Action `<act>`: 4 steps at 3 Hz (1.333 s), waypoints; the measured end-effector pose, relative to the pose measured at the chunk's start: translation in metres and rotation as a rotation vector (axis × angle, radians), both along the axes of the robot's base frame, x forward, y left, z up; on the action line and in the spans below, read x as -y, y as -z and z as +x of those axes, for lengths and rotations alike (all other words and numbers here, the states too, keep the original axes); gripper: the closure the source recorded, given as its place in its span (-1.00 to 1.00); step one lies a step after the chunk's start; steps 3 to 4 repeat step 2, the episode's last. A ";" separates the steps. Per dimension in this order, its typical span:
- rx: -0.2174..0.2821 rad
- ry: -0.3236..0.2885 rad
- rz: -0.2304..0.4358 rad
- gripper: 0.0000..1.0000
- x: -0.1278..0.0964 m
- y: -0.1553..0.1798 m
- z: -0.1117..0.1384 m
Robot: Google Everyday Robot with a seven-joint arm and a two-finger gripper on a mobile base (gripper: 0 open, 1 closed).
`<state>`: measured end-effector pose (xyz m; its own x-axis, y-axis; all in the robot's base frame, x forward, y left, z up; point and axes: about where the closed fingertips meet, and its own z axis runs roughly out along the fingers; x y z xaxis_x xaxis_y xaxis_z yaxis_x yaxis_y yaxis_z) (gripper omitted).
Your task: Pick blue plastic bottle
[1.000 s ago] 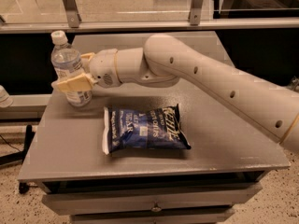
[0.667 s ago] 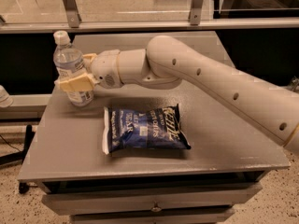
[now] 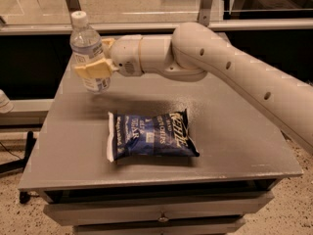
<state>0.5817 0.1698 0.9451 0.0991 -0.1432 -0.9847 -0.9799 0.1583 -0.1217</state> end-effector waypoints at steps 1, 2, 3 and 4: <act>0.055 0.055 0.116 1.00 0.014 -0.039 0.023; 0.064 0.046 0.126 1.00 0.008 -0.045 0.020; 0.064 0.046 0.126 1.00 0.008 -0.045 0.020; 0.064 0.046 0.126 1.00 0.008 -0.045 0.020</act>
Offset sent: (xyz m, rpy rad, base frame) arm 0.0197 -0.0131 0.0312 0.0905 -0.0442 -0.0482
